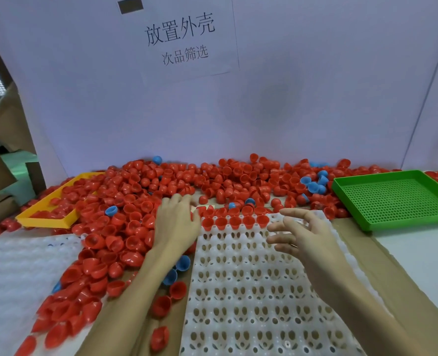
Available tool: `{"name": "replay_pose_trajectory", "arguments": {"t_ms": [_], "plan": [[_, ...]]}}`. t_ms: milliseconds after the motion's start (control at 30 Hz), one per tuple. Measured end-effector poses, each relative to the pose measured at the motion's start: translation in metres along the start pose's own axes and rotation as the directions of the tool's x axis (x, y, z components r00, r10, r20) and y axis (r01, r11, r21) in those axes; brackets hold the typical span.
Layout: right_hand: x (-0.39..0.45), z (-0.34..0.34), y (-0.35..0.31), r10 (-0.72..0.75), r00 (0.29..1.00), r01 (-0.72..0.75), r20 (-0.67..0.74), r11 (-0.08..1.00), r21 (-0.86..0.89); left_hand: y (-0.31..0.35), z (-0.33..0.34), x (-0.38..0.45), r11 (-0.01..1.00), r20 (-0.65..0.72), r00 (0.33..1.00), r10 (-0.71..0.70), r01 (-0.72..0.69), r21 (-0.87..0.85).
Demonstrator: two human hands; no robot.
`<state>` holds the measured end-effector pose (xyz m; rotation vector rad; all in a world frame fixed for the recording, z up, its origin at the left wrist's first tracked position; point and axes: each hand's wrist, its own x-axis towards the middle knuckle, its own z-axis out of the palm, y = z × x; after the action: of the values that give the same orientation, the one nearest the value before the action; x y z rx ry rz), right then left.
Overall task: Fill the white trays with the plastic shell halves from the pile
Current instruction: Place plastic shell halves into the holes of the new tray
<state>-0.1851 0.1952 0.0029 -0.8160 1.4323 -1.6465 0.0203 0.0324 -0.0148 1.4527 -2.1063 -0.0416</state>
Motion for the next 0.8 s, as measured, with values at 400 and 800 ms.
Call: {"name": "replay_pose_trajectory", "arguments": {"t_ms": [400, 800], "plan": [[0.001, 0.0, 0.006, 0.015, 1.0, -0.014, 0.024, 0.999, -0.037, -0.054, -0.024, -0.005, 0.994, -0.055, 0.998, -0.01, 0.004, -0.113], [-0.008, 0.007, 0.006, 0.0, 0.984, 0.021, 0.176, 0.993, -0.113, -0.022, -0.043, -0.016, 0.676, 0.024, 1.0, -0.013, 0.026, -0.736]]}}
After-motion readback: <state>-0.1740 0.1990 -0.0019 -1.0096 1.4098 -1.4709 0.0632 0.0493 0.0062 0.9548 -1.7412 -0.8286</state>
